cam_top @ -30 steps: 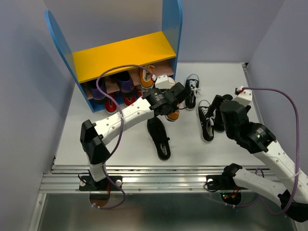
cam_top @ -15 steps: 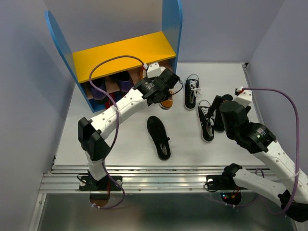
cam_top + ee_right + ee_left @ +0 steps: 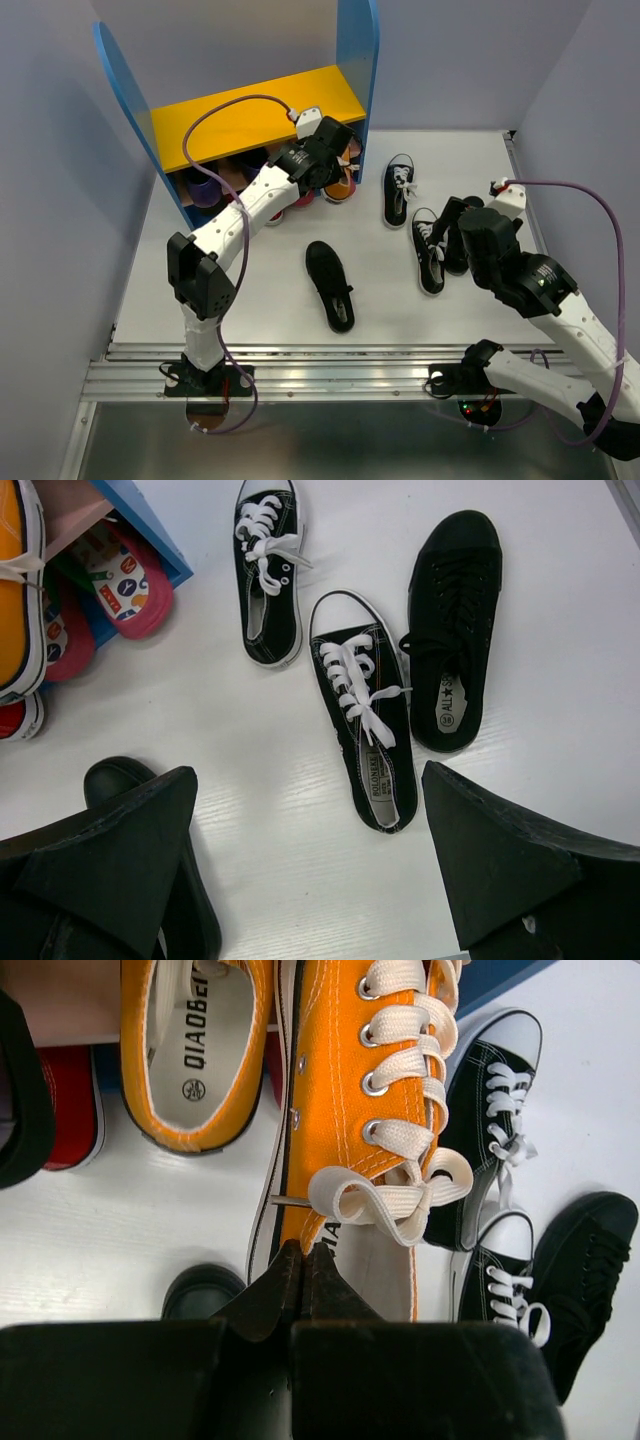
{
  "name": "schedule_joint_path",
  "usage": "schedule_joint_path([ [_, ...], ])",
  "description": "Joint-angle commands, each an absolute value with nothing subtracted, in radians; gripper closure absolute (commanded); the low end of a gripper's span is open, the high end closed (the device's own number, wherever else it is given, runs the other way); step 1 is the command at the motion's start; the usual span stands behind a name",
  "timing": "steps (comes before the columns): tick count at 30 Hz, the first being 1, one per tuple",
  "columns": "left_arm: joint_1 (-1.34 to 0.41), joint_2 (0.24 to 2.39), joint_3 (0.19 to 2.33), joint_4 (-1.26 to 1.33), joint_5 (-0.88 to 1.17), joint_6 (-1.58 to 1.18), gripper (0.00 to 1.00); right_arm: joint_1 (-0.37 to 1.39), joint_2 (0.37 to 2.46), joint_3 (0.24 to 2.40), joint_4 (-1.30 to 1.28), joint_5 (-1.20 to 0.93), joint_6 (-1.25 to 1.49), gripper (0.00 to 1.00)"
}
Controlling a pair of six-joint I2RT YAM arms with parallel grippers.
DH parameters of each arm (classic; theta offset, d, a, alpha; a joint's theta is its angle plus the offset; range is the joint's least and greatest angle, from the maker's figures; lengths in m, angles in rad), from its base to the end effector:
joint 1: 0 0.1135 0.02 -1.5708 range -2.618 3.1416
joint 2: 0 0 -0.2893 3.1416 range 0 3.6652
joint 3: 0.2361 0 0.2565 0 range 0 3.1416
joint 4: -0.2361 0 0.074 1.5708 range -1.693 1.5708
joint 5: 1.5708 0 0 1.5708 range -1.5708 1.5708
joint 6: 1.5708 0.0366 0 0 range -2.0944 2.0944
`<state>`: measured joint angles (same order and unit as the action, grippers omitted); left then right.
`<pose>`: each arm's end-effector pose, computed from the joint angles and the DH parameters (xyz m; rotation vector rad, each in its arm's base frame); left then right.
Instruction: Place and organize the shoes onto the shoe shelf
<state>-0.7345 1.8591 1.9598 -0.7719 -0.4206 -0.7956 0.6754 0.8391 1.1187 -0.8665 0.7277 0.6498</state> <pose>0.3280 -0.2761 0.4088 -0.2925 2.1826 -0.3952 0.1200 0.0649 0.3991 0.3743 1.9622 0.0576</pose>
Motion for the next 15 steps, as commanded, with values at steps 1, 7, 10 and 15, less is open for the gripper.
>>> schedule_joint_path([
  [1,-0.700,1.882,2.046,-0.640,-0.405,-0.739,1.00,0.675,0.833,1.163,-0.880,0.730,0.663,0.00],
  [7,-0.658,1.924,2.066,-0.598,-0.370,-0.732,1.00,0.675,0.831,1.164,-0.881,0.730,0.670,0.00],
  [10,-0.647,1.939,2.066,-0.583,-0.368,-0.736,1.00,0.675,0.842,1.160,-0.873,0.721,0.672,0.00],
  [15,-0.631,1.948,2.065,-0.540,-0.351,-0.732,1.00,0.675,0.850,1.151,-0.858,0.706,0.673,0.00],
])
